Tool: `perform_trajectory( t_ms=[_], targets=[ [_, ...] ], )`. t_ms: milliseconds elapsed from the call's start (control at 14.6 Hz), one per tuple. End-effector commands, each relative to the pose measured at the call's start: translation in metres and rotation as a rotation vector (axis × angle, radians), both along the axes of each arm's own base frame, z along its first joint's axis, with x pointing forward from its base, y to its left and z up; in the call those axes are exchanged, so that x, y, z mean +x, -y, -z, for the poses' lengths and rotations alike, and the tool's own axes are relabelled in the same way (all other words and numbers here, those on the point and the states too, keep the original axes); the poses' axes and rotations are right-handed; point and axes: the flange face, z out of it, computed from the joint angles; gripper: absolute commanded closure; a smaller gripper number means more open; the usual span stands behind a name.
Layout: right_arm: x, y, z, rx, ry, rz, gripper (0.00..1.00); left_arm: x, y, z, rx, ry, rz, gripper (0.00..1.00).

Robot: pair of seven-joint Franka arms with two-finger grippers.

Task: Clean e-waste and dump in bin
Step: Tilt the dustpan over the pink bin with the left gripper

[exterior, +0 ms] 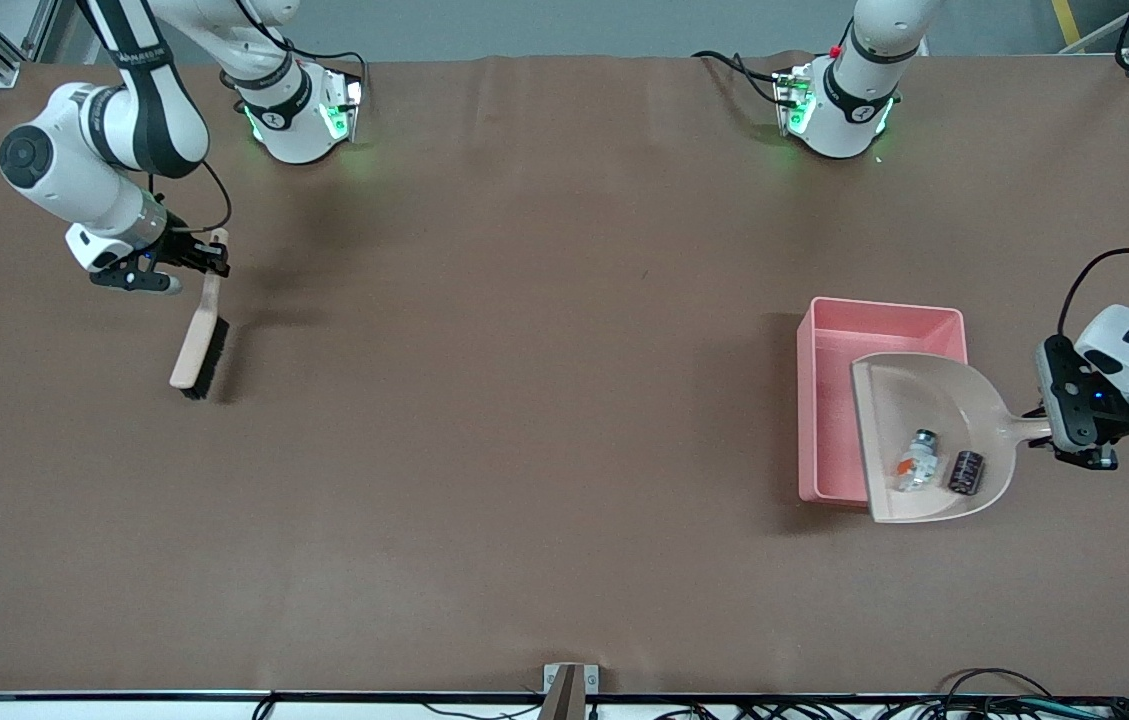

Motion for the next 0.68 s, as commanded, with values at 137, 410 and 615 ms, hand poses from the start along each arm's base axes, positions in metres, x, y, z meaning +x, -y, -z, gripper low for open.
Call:
perform_trajectory(
  t_ms=[137,410,615],
  targets=[
    [-0.002,0.003,0.008,-0.008,-0.010,-0.008,1.00,-0.015,-0.006,0.016,0.170,-0.020,0.047,0.75],
    [-0.003,0.003,0.017,-0.004,-0.026,-0.002,1.00,-0.020,-0.010,0.023,0.283,-0.045,0.018,0.75],
    [-0.003,0.005,0.021,-0.004,-0.030,0.001,1.00,-0.023,-0.012,0.020,0.377,-0.065,0.001,0.75]
  ],
)
